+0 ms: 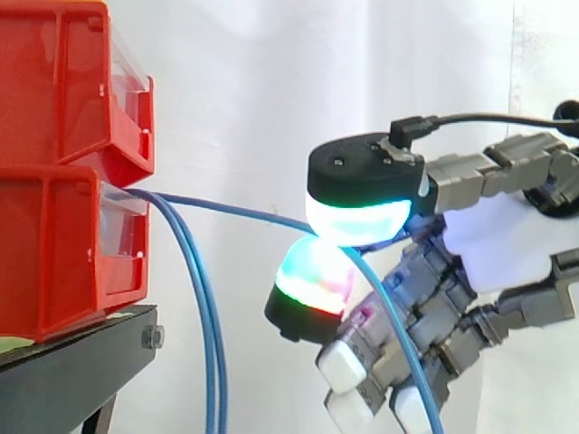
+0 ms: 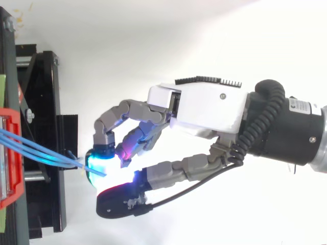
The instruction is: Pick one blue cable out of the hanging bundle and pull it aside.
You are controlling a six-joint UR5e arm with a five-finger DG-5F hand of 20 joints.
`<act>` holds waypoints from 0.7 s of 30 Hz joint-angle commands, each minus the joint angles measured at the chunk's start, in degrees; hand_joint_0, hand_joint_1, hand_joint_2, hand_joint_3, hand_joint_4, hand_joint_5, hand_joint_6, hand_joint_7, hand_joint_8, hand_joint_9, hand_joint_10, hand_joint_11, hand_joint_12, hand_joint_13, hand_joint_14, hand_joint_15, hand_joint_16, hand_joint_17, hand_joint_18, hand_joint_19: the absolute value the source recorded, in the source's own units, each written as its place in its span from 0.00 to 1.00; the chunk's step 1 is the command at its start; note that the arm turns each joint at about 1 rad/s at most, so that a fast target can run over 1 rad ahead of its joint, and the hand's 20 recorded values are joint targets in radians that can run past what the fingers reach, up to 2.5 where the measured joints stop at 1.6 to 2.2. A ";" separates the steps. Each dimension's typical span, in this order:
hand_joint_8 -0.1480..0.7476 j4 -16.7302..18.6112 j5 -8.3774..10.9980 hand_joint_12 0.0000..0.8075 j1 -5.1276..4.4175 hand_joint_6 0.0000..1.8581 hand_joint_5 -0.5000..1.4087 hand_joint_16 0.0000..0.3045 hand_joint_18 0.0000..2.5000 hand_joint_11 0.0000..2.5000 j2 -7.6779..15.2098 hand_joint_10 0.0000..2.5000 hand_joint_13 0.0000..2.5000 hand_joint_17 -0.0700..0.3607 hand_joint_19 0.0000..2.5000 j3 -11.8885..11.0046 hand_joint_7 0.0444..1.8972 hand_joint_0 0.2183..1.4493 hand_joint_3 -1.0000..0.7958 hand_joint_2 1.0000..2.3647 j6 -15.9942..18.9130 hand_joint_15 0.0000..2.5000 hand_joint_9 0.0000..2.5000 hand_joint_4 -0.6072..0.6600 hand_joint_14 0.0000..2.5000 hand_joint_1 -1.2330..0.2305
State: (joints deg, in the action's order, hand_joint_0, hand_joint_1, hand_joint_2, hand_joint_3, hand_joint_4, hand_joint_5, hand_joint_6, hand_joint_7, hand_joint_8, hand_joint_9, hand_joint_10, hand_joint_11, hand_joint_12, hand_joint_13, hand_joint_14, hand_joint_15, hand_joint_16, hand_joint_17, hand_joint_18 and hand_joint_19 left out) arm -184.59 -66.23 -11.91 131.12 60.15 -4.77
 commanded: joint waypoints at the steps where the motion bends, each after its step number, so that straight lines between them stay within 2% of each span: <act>1: 0.49 1.52 -0.13 0.51 -0.22 0.49 0.24 0.19 0.29 0.10 0.01 0.00 0.30 0.46 0.19 1.55 0.54 0.29 0.60 0.01 2.48 0.14 0.34 0.37 0.01 0.27; 4: 0.46 2.40 -0.13 0.46 -0.22 0.50 0.22 0.16 0.26 0.11 0.01 0.00 0.28 0.42 0.20 1.64 0.56 0.30 0.58 0.02 2.57 0.15 0.32 0.45 0.01 0.25; 7: 0.45 2.40 -0.13 0.45 -0.04 0.50 0.22 0.16 0.26 0.12 0.01 0.00 0.28 0.42 0.21 1.64 0.57 0.31 0.57 0.02 2.66 0.16 0.32 0.48 0.01 0.25; 21: 0.46 2.49 0.22 0.46 0.05 0.50 0.22 0.16 0.25 0.13 0.01 0.00 0.28 0.42 0.20 1.73 0.56 0.32 0.54 0.02 6.53 0.16 0.32 0.52 0.01 0.27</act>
State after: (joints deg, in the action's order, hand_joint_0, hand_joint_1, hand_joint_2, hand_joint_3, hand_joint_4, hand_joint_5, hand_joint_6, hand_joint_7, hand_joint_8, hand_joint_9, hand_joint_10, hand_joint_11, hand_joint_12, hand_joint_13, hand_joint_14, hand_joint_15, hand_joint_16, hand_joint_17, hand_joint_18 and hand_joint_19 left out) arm -182.13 -66.13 -11.92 131.13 61.85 1.27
